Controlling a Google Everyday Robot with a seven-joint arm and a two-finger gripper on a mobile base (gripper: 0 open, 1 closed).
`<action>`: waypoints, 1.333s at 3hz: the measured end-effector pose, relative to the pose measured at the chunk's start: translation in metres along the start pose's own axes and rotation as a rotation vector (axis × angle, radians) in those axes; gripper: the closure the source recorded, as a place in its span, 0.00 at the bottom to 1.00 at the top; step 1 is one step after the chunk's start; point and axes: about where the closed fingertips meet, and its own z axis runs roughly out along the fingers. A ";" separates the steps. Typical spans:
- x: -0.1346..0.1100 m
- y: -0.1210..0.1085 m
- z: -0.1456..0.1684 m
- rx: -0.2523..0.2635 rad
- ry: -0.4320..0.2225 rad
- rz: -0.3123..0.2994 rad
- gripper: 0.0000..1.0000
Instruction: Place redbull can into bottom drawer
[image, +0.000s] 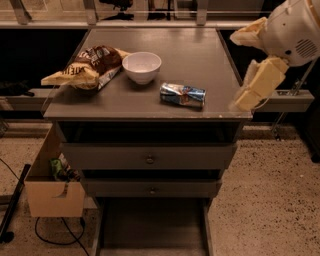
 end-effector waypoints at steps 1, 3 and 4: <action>0.000 -0.014 0.021 0.006 0.013 0.012 0.00; 0.016 -0.047 0.077 -0.003 0.071 0.076 0.00; 0.027 -0.075 0.103 -0.007 0.065 0.133 0.00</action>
Offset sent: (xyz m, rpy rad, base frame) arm 0.0721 0.0177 -0.0642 -0.0434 0.0762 -0.0974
